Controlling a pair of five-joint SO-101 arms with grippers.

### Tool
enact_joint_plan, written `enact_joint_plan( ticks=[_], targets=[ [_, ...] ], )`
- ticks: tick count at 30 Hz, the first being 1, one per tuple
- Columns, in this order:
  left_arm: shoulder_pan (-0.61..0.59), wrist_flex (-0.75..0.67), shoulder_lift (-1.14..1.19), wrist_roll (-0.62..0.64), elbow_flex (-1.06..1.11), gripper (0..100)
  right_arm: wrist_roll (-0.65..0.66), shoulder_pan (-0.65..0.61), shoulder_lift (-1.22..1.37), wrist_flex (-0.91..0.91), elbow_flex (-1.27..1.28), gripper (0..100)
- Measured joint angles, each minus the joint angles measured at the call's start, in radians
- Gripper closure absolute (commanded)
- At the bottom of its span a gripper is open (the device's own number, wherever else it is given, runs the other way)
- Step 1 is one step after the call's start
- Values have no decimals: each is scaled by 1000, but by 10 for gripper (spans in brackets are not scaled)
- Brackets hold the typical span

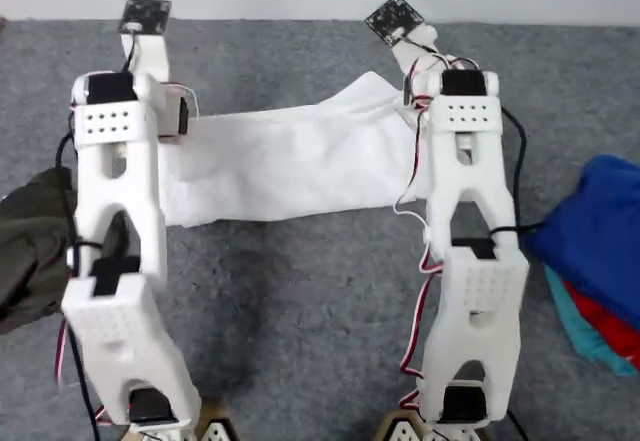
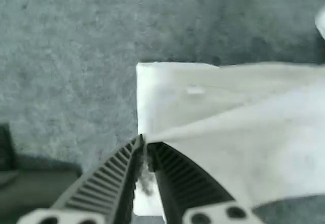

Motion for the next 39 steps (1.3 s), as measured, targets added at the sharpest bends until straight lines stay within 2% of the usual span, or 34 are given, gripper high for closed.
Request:
enact_joint_plan(
  ticks=[6, 14, 18, 22, 31, 36, 39],
  targets=[
    [-2, 226, 238, 12, -333, 788, 0, 2, 206, 152, -315, 773],
    [-11, 249, 301, 18, -509, 808, 0, 2, 284, 222, -663, 775],
    [-15, 249, 281, 18, -519, 810, 0, 12, 287, 371, -724, 775],
    [-12, 249, 183, -3, -370, 809, 0, 20, 328, 572, -729, 775],
    [3, 249, -104, -267, 330, 812, 0, 140, 341, 591, -643, 776],
    [5, 247, -130, -282, 423, 812, 29, 169, 341, 591, -474, 776],
    [5, 232, -130, -282, 433, 812, 60, 161, 341, 591, -408, 815]
  ],
)
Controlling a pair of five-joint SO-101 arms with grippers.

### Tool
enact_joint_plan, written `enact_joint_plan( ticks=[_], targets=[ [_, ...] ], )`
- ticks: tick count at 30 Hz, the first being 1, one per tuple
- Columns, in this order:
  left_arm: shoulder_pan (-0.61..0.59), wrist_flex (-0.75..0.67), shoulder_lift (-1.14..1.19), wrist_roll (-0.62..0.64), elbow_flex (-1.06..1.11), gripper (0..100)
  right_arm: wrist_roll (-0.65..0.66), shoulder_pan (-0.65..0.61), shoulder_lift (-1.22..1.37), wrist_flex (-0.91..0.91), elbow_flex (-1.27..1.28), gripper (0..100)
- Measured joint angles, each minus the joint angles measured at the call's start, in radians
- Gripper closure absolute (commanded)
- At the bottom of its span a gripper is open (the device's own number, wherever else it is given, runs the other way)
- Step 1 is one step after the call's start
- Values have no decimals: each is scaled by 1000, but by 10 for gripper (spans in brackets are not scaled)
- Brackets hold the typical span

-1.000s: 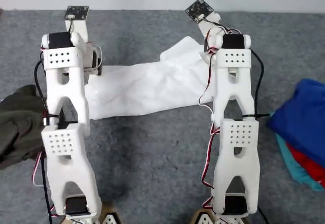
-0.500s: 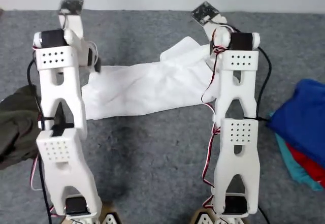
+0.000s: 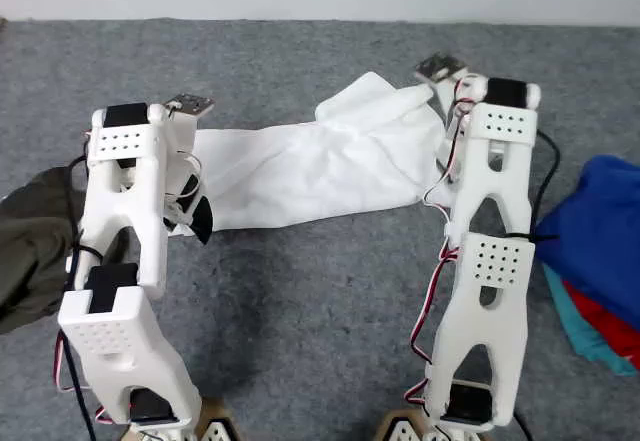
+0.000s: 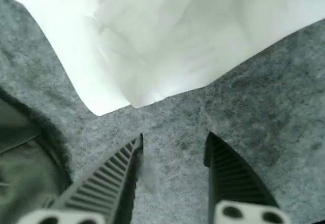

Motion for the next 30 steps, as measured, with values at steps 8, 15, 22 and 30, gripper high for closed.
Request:
enact_joint_plan(
  ticks=[8, 15, 22, 30],
  targets=[
    [0, -72, 183, 0, -21, 814, 14, -46, -2, 0, 11, 888],
    [0, -63, 333, 34, -178, 904, 14, -48, -2, -3, 11, 993],
    [5, -44, 407, 40, -387, 965, 14, -46, -2, -3, 11, 989],
    [5, 15, 434, 40, -489, 987, 17, 3, -2, 0, 11, 989]
  ],
)
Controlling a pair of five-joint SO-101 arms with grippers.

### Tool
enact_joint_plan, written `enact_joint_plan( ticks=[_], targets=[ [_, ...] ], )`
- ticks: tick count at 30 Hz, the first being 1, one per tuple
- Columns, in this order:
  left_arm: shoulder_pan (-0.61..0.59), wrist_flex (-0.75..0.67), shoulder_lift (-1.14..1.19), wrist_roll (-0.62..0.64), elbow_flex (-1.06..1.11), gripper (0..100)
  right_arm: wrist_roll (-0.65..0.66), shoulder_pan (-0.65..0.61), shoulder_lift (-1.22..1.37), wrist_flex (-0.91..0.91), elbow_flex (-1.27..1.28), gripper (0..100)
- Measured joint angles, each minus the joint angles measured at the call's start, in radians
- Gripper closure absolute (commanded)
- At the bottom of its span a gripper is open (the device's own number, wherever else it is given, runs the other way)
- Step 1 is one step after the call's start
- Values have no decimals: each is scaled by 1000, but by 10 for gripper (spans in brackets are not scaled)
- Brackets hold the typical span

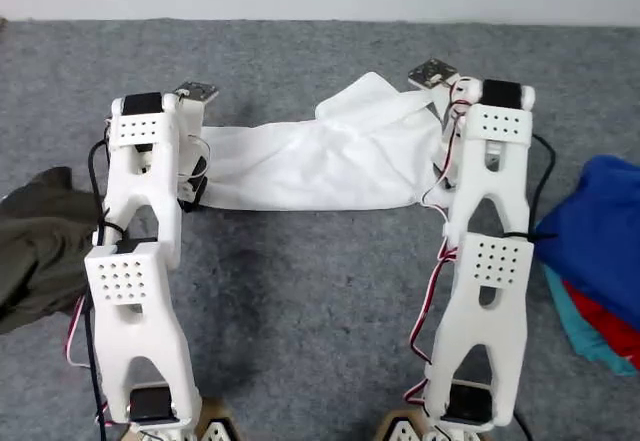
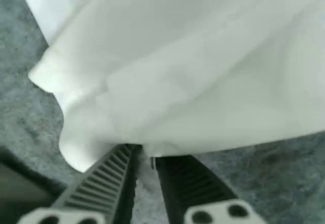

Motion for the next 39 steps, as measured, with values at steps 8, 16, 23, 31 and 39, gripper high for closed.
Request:
enact_joint_plan(
  ticks=[8, 16, 23, 31, 39],
  targets=[
    [-25, 2, -2, -101, 112, 987, 60, 37, -34, 0, 158, 989],
    [-61, 2, -92, -166, 230, 988, 112, 40, -178, 0, 315, 989],
    [-61, 2, -229, -183, 394, 988, 115, 40, -299, 0, 529, 989],
    [-71, 0, -350, -244, 534, 987, 80, 35, -476, -35, 666, 886],
    [-71, 0, -361, -244, 534, 987, 97, -74, -466, -61, 684, 620]
  ],
)
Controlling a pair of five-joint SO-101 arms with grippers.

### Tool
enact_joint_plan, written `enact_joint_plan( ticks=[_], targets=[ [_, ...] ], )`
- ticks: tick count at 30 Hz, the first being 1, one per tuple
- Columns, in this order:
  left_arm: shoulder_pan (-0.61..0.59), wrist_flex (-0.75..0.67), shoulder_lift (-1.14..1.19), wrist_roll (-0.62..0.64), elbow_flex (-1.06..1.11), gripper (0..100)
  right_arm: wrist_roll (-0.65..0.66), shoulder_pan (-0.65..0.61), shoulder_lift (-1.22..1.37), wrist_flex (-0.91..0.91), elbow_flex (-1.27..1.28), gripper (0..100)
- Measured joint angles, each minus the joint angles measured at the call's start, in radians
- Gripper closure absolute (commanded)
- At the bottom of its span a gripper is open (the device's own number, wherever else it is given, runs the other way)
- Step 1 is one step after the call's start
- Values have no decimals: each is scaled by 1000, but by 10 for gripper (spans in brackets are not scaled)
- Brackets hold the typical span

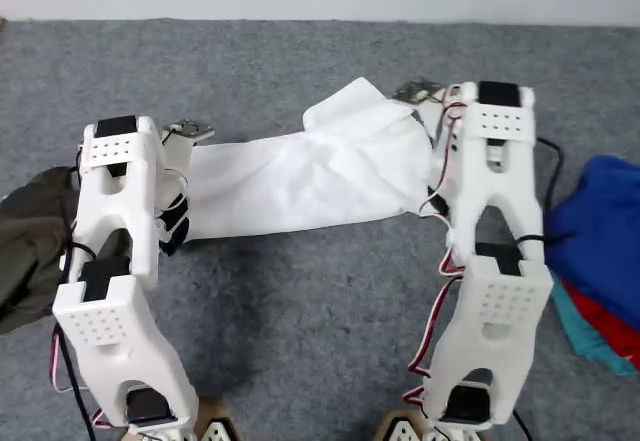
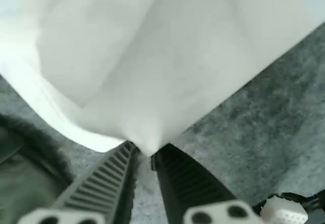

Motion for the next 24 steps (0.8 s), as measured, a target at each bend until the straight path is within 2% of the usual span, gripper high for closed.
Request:
enact_joint_plan(
  ticks=[6, 12, 14, 19, 24],
  targets=[
    [0, 0, 0, 0, 0, 987, 38, -23, 83, -104, 2, 723],
    [0, 0, 0, 0, 0, 987, 43, -26, 140, -144, 2, 998],
    [0, 0, 0, 0, 0, 987, 43, -23, 147, -157, 0, 972],
    [0, 0, 0, 0, 0, 987, 43, -23, 158, -152, 0, 991],
    [0, 0, 0, 0, 0, 987, 43, -25, 158, -68, 0, 990]
  ],
)
